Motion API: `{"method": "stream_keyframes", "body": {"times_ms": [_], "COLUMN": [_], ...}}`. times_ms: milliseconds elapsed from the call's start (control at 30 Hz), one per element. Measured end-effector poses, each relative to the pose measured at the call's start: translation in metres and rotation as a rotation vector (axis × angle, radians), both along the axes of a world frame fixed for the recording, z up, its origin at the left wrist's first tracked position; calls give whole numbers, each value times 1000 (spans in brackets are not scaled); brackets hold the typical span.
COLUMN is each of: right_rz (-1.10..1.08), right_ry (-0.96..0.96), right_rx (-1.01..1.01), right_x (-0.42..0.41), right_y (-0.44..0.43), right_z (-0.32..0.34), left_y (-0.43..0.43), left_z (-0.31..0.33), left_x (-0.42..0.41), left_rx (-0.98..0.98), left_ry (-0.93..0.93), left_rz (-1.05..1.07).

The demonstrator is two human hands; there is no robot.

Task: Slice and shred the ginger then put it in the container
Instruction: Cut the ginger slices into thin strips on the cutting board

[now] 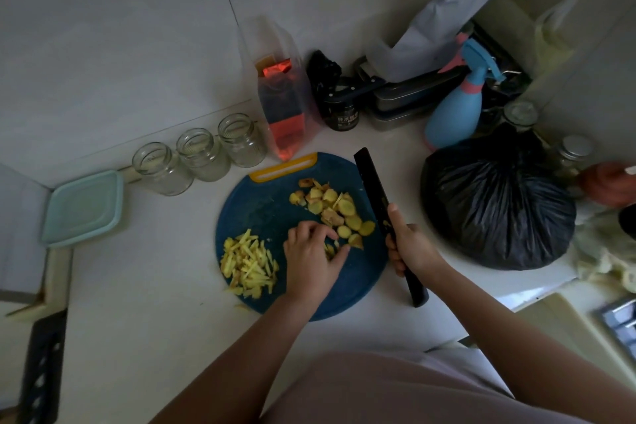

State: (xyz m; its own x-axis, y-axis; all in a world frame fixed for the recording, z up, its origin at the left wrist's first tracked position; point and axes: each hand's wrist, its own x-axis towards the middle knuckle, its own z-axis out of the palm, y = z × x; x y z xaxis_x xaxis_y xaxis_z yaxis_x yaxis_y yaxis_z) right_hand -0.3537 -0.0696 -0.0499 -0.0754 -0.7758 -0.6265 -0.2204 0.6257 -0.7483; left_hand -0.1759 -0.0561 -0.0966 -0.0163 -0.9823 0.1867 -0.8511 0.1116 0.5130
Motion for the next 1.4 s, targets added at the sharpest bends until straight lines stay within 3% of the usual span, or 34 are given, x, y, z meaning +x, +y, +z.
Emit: {"method": "stream_keyframes", "body": {"times_ms": [167,400,500,600,700,767,933,1100,1400], "right_rz": [11,14,12,15,8,5,-4,-9,-5], "right_ry": [11,25,17,12,25,38,39,48,92], "right_rx": [1,-9,-6,-10,-15,-19,-16,-6,-40], "right_x": [0,-1,-2,-1,0,1,2,3,4], "right_y": [0,0,1,1,1,1,1,1,2], "right_z": [2,3,2,0,-1,-1,-3,-4,-4], "left_y": [3,1,2,-4,-14,-20,-35,-53,-54], "left_z": [-4,3,12,30,49,55,66,53,38], "left_x": [5,36,59,68,67,62,38,14,14], "left_rx": [-64,-110,-92,108,403,401,198,221,61], "left_ry": [-12,-208,-313,-494,-662,-584,-155,-188,-147], "left_rz": [-58,-290,-209,-53,-52,-61,-221,-377,-250]}}
